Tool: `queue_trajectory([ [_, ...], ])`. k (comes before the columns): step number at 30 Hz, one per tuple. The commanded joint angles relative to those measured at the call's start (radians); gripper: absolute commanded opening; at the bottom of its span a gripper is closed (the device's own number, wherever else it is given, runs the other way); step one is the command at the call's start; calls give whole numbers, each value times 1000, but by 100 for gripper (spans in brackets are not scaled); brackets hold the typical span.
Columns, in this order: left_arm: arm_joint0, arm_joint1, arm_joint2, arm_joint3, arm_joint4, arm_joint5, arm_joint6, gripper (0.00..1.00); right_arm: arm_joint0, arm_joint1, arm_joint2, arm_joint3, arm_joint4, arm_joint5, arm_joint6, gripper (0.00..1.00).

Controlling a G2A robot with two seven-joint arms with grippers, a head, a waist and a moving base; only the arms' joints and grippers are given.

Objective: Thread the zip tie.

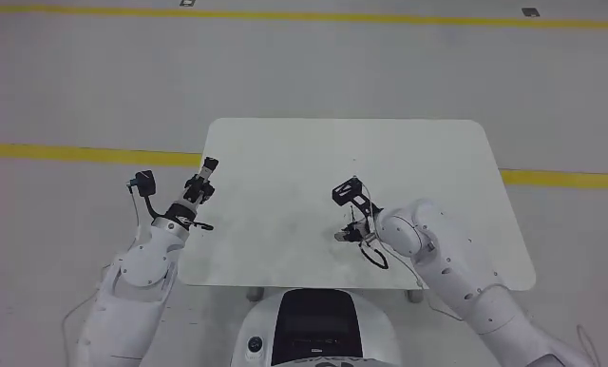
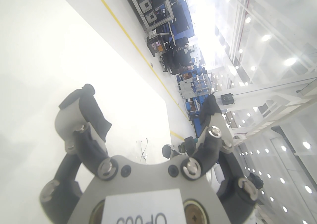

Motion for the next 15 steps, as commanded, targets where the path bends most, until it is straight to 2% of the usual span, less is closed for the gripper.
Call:
queue_trajectory([
  [1, 0, 0, 0, 0, 0, 0, 0, 100, -1, 0, 1, -1, 1, 0, -1, 100],
  [5, 0, 0, 0, 0, 0, 0, 0, 100, -1, 0, -2, -6, -5, -8, -10, 100],
  [9, 0, 0, 0, 0, 0, 0, 0, 100, -23, 6, -19, -28, -70, -90, -47, 100],
  [15, 0, 0, 0, 0, 0, 0, 0, 100, -24, 7, -19, -28, -71, -91, -48, 100],
])
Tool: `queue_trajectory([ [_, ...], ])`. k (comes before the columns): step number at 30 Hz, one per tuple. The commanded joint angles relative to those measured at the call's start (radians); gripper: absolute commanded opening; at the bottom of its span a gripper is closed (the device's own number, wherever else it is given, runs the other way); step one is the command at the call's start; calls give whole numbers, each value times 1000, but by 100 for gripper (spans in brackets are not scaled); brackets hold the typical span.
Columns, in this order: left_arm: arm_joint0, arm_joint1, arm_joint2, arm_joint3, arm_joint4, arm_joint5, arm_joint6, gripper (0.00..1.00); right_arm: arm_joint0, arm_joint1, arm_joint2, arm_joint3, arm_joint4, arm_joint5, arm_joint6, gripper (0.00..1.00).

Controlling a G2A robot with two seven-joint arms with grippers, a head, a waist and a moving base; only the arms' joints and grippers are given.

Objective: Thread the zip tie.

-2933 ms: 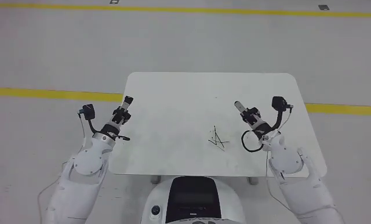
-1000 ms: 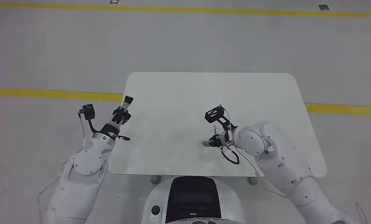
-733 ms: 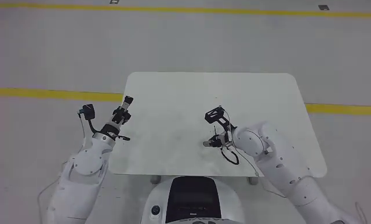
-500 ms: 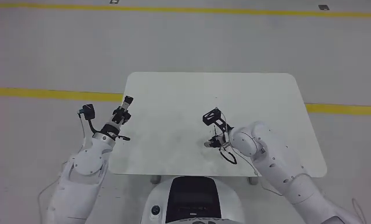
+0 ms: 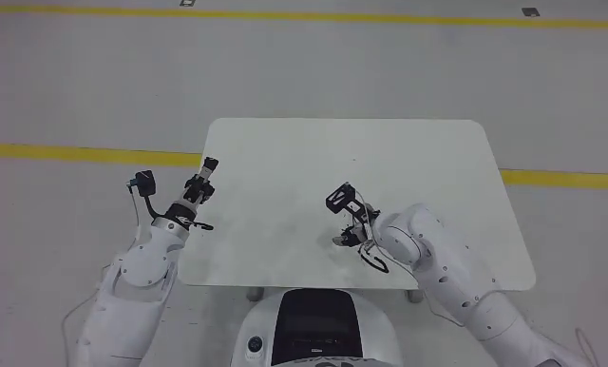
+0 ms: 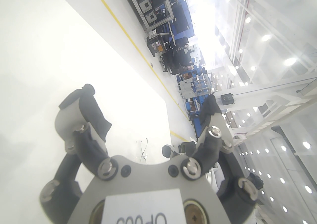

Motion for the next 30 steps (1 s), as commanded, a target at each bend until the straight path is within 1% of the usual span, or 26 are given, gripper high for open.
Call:
queue_trajectory([
  [1, 0, 0, 0, 0, 0, 0, 0, 100, -1, 0, -2, -3, 3, -7, -8, 100],
  [4, 0, 0, 0, 0, 0, 0, 0, 100, -8, 2, -6, -1, -18, -40, -35, 100],
  [7, 0, 0, 0, 0, 0, 0, 0, 100, -13, 4, -16, -12, -47, -76, -29, 100],
  [16, 0, 0, 0, 0, 0, 0, 0, 100, -13, 4, -16, -12, -47, -76, -29, 100],
  [19, 0, 0, 0, 0, 0, 0, 0, 100, -17, 2, -24, 3, -52, -77, -59, 100],
  [27, 0, 0, 0, 0, 0, 0, 0, 100, -15, 1, -25, 5, -51, -81, -62, 100],
  [30, 0, 0, 0, 0, 0, 0, 0, 100, -21, 1, -22, 16, -72, -56, -89, 100],
])
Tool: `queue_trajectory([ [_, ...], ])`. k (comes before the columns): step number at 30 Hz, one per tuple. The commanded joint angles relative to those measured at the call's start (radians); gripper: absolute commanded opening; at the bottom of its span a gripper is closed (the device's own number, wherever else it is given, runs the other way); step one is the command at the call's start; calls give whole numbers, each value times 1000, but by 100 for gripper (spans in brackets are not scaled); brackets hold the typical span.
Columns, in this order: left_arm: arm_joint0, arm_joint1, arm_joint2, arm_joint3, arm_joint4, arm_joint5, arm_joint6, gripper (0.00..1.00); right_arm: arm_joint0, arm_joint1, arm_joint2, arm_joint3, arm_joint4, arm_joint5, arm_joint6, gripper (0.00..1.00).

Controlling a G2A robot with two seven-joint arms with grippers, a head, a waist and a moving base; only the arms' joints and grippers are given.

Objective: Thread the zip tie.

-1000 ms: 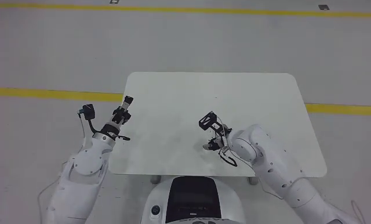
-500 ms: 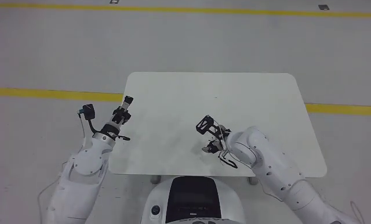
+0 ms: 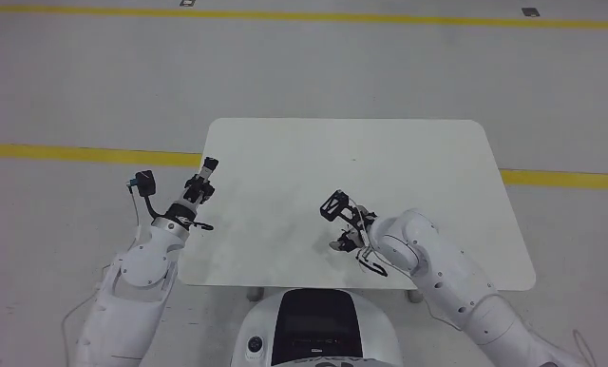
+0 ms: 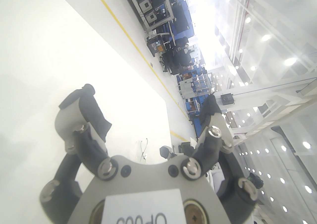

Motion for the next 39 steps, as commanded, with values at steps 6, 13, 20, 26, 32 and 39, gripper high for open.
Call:
queue_trajectory([
  [6, 0, 0, 0, 0, 0, 0, 0, 100, 6, -7, -13, 24, -40, 48, -9, 88],
  [13, 0, 0, 0, 0, 0, 0, 0, 100, 13, -9, -3, 31, -18, 19, -5, 35],
  [20, 0, 0, 0, 0, 0, 0, 0, 100, 14, -6, 15, 46, -1, -15, 14, 25],
  [26, 0, 0, 0, 0, 0, 0, 0, 100, 30, -9, 11, 73, 20, -30, 39, 18],
  [32, 0, 0, 0, 0, 0, 0, 0, 100, 45, -14, -3, 98, 26, -40, 46, 20],
  [39, 0, 0, 0, 0, 0, 0, 0, 100, 58, -20, -18, 121, 32, -46, 43, 24],
])
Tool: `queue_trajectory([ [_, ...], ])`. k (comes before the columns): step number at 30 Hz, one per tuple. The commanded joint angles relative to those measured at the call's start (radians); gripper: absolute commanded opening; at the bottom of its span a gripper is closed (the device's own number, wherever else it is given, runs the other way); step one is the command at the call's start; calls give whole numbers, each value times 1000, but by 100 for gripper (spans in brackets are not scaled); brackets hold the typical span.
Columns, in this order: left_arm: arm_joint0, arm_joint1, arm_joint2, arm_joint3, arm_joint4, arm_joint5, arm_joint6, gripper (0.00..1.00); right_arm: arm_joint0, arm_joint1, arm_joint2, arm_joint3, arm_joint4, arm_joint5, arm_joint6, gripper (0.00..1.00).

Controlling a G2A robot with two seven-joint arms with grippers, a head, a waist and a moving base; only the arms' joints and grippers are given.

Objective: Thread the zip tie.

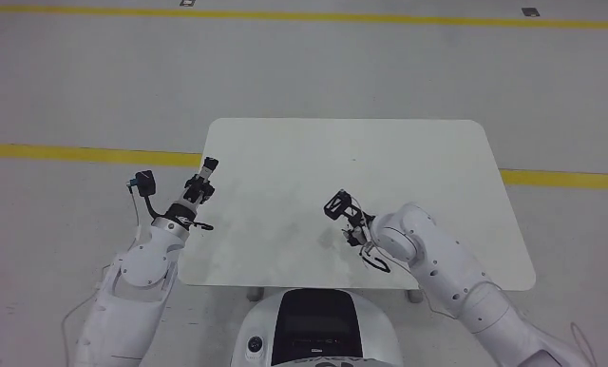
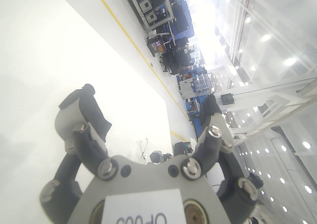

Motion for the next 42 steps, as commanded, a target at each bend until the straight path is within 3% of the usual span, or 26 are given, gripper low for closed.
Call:
queue_trajectory([
  [1, 0, 0, 0, 0, 0, 0, 0, 100, 3, -1, -3, 6, 1, 0, -2, 23],
  [18, 0, 0, 0, 0, 0, 0, 0, 100, 18, -12, -19, 38, -3, 21, -23, 15],
  [42, 0, 0, 0, 0, 0, 0, 0, 100, 21, -21, -25, 57, -7, 25, -39, 15],
])
